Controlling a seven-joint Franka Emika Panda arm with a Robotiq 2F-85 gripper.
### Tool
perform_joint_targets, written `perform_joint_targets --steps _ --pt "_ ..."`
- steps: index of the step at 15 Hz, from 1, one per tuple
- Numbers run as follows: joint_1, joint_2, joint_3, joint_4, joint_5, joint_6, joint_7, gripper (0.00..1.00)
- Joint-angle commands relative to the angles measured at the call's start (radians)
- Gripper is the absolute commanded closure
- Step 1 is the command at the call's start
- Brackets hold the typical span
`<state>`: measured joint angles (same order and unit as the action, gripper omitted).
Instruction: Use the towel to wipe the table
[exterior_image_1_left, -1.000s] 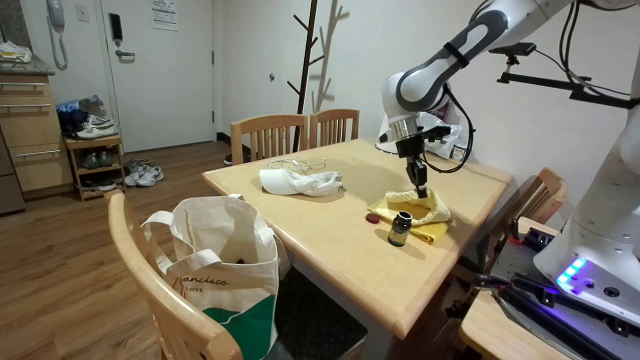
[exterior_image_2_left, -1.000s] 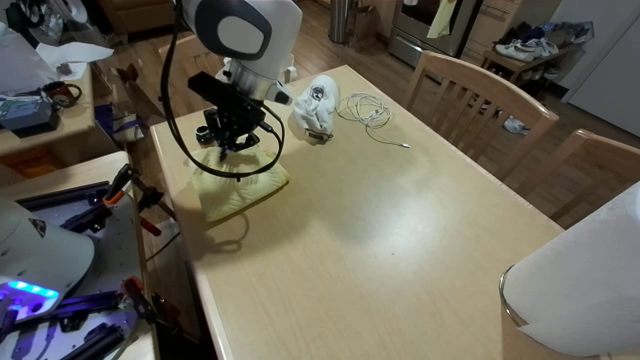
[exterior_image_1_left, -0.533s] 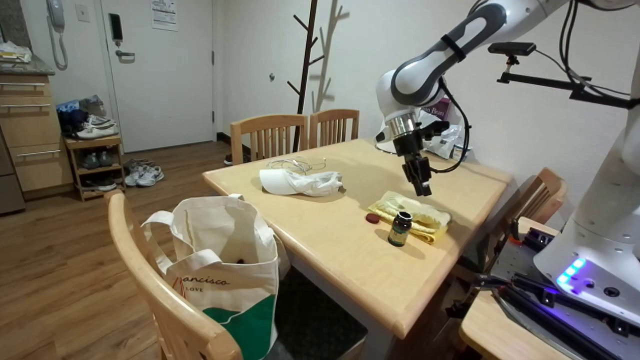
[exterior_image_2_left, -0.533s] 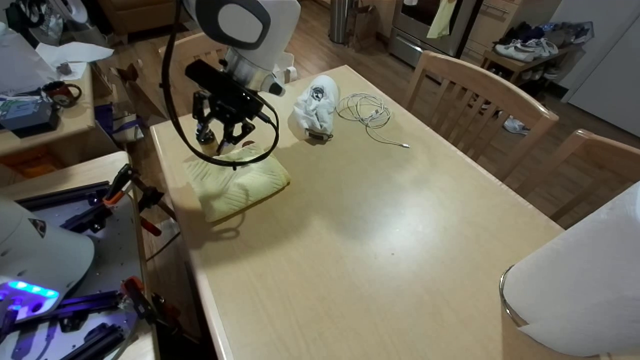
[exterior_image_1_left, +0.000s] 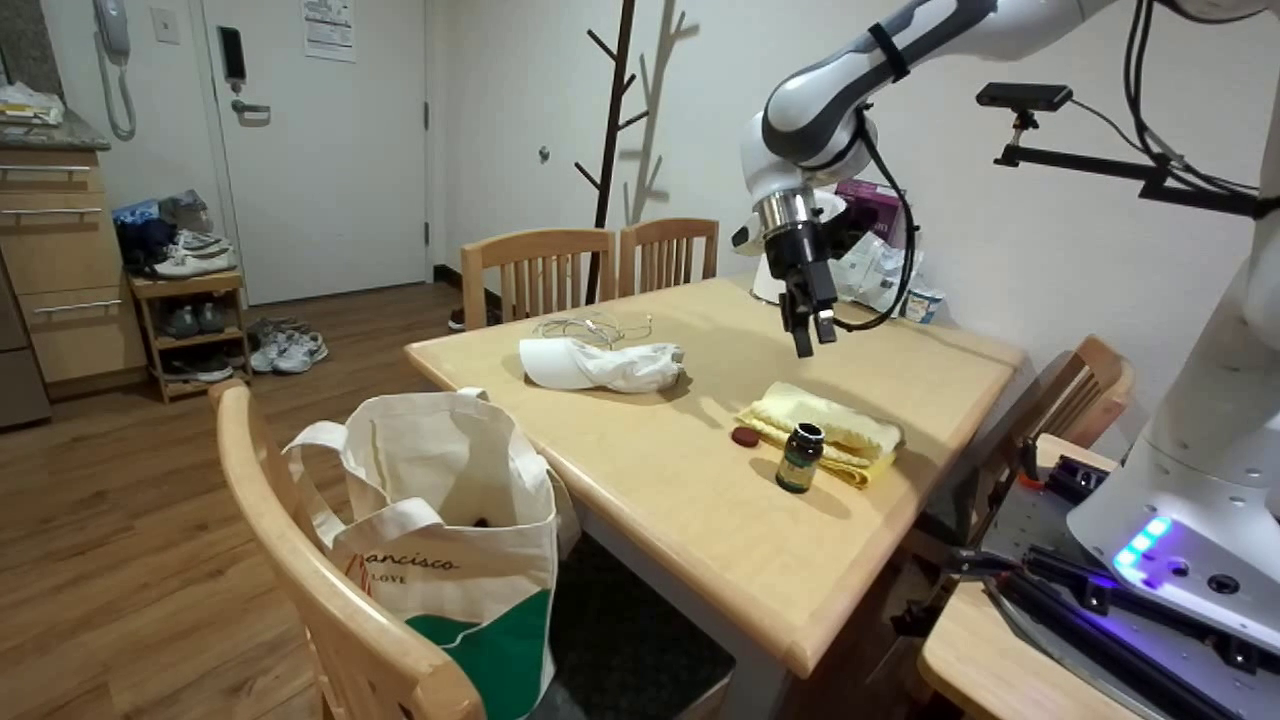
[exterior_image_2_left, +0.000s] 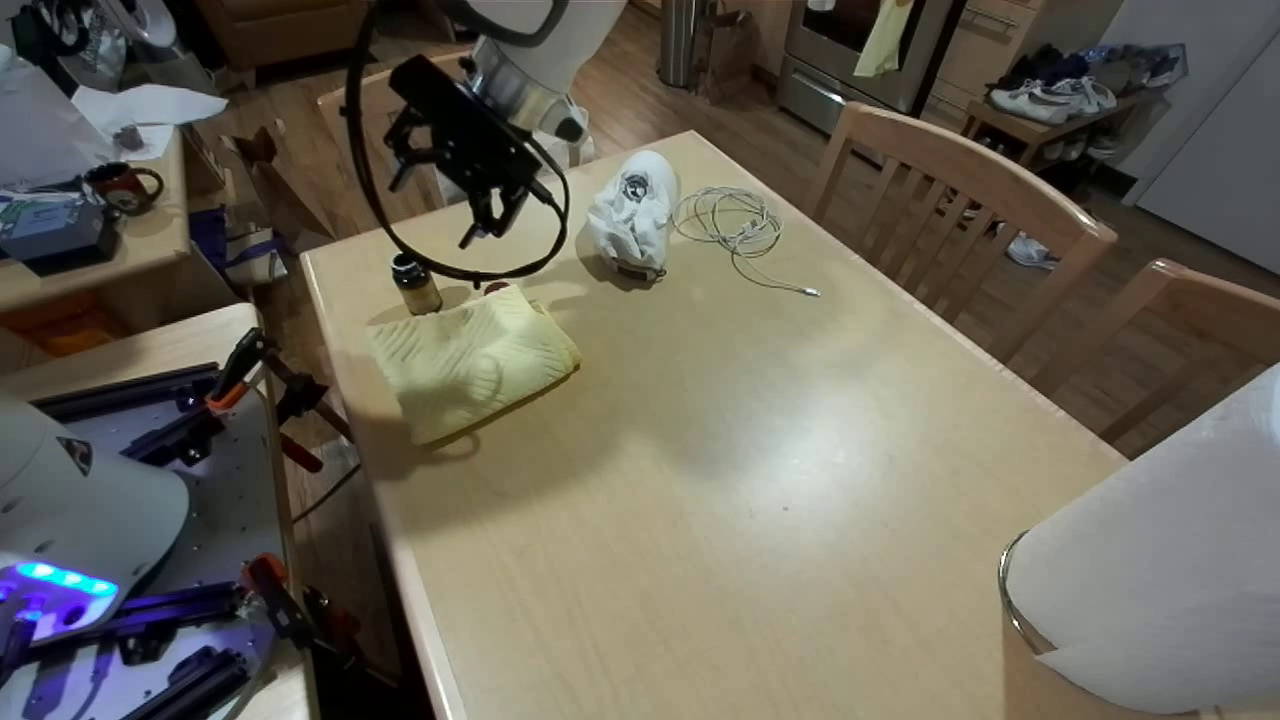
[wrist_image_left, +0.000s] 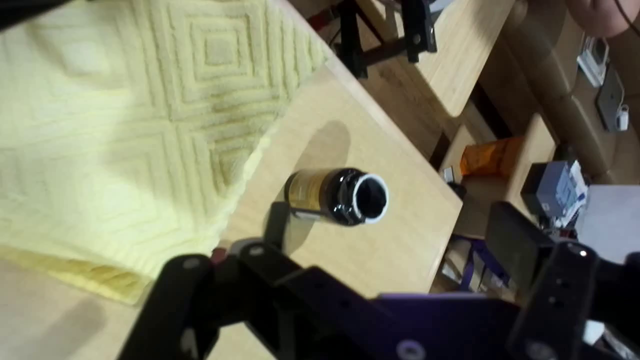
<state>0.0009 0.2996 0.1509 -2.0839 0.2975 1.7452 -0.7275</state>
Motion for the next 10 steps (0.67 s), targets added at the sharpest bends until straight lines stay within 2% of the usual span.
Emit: perform_joint_targets --steps 1,4,10 --pt "-0.026 -0.025 -0.053 0.047 0.029 0.047 0.074 0.0" --pt "-0.039 -0.038 -0.095 0.028 0.016 0.178 0.113 0.0" --pt "-0.032 -0.047 -0.117 -0.085 -0.017 0.59 0.232 0.0"
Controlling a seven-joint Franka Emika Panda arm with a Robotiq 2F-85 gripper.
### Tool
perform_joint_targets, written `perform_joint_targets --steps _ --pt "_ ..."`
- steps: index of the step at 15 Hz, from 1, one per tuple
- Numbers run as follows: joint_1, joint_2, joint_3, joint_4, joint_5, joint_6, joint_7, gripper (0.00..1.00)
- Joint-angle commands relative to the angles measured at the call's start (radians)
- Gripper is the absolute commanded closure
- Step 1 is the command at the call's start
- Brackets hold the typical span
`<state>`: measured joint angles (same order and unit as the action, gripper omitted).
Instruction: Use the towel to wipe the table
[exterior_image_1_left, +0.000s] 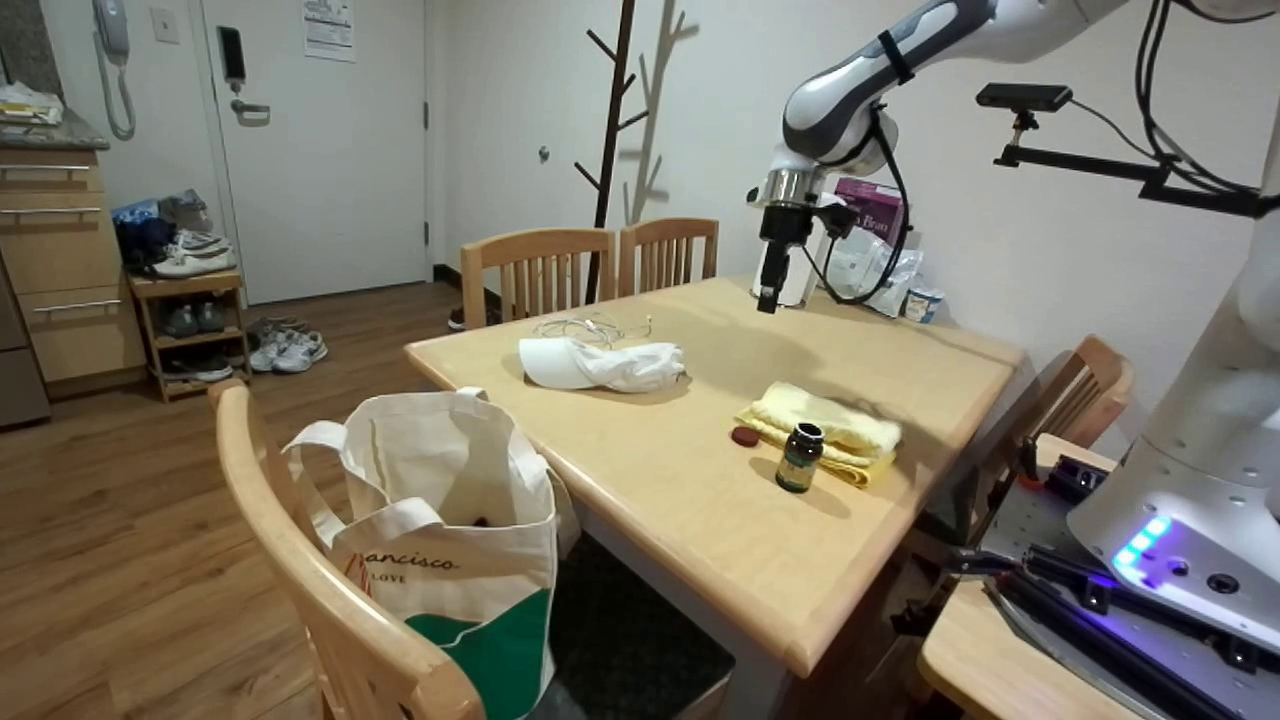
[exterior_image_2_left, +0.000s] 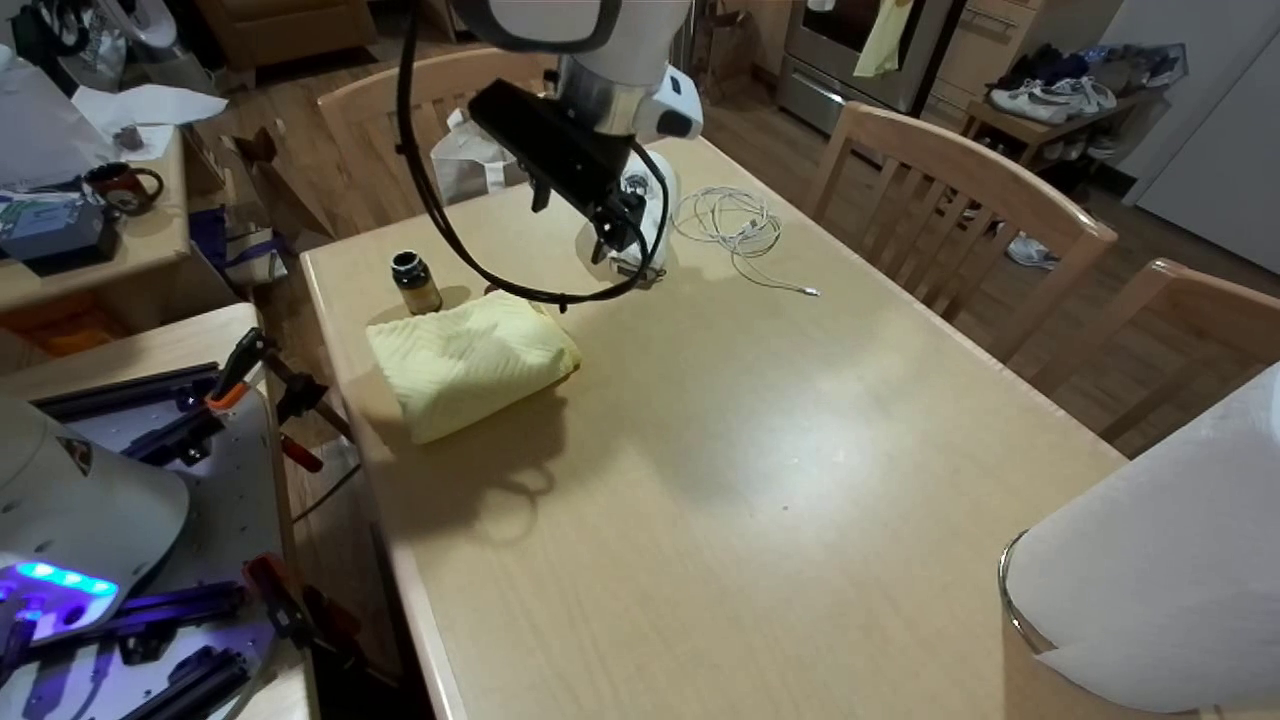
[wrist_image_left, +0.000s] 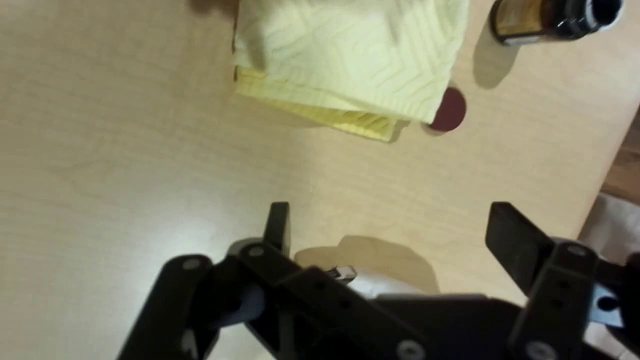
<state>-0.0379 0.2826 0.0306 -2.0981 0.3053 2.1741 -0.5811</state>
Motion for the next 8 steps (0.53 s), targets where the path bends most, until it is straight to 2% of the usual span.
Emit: perform_joint_targets --steps 1,3,5,6,8 --pt "0.01 -0.03 0.002 -0.087 -0.042 0.228 0.118 0.0" --pt "0.022 -0.029 -0.007 -0.114 -0.097 0.345 0.209 0.0" --pt "0.046 -0.023 -0.041 -0.128 -0.21 0.407 0.36 0.0" --pt "0.001 0.0 0.006 -0.09 -0.146 0.354 0.254 0.0" --pt "0.003 0.002 0.006 -0.092 -0.163 0.36 0.276 0.0"
